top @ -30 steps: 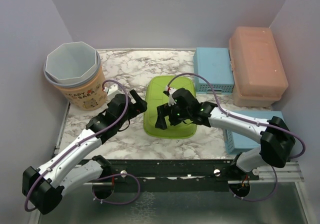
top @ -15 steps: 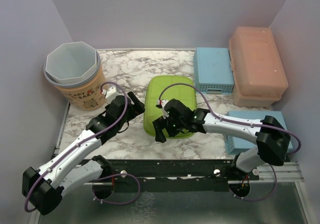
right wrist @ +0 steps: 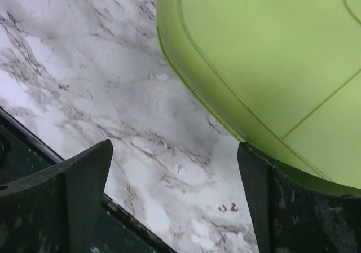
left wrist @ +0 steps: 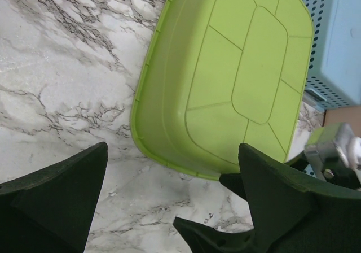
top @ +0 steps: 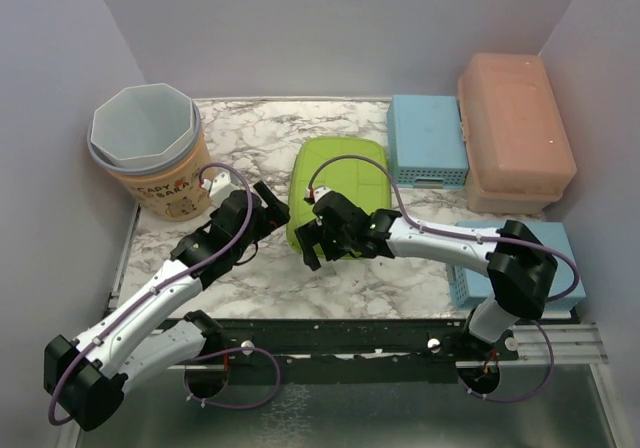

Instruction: Turn the large container upside down

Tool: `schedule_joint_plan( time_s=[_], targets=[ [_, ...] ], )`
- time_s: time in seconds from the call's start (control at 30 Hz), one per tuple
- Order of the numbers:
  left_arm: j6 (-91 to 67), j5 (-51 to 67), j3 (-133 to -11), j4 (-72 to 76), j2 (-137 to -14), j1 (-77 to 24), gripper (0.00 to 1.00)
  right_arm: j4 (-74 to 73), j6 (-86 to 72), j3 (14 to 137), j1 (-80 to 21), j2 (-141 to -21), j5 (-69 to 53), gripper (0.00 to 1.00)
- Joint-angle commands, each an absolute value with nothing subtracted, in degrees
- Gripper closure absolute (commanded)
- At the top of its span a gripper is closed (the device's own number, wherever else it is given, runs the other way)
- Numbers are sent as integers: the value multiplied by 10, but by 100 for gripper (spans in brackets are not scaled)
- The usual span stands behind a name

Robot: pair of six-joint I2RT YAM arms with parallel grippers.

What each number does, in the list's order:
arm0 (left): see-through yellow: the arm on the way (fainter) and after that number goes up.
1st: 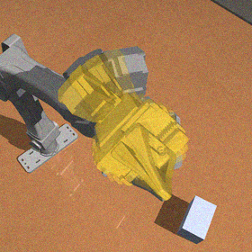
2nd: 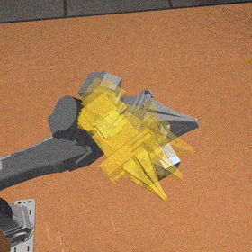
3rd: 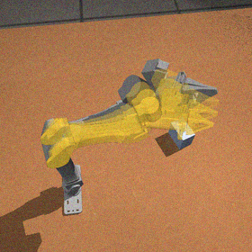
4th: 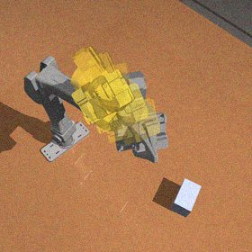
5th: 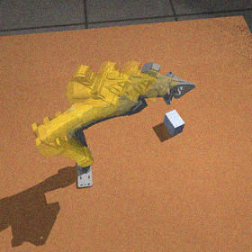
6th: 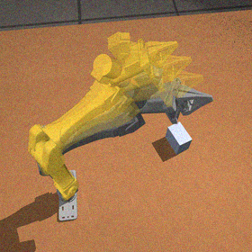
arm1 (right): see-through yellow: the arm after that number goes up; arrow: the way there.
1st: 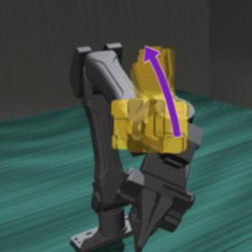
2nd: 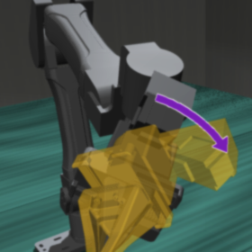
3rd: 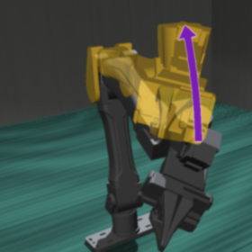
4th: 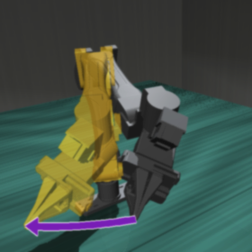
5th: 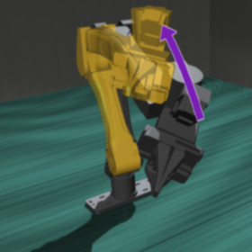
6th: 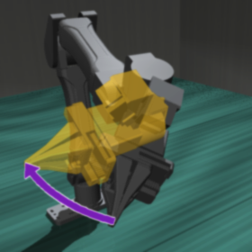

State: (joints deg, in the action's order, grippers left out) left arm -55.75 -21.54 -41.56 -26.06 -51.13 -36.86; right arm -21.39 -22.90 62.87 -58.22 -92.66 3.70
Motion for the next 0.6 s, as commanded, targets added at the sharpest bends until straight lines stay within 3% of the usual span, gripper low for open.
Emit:
schedule_joint_plan(
  time_s=[0.0,0.2,0.57],
  targets=[
    [-569,-213,-412,-263,-495,-366,1,-178,-217,663,-582,-976,50,4],
    [-566,-215,-410,-264,-484,-367,1,-210,-198,727,-578,-1026,92,2],
    [-569,-214,-405,-265,-482,-366,1,-216,-173,725,-531,-1026,65,2]
  ],
)
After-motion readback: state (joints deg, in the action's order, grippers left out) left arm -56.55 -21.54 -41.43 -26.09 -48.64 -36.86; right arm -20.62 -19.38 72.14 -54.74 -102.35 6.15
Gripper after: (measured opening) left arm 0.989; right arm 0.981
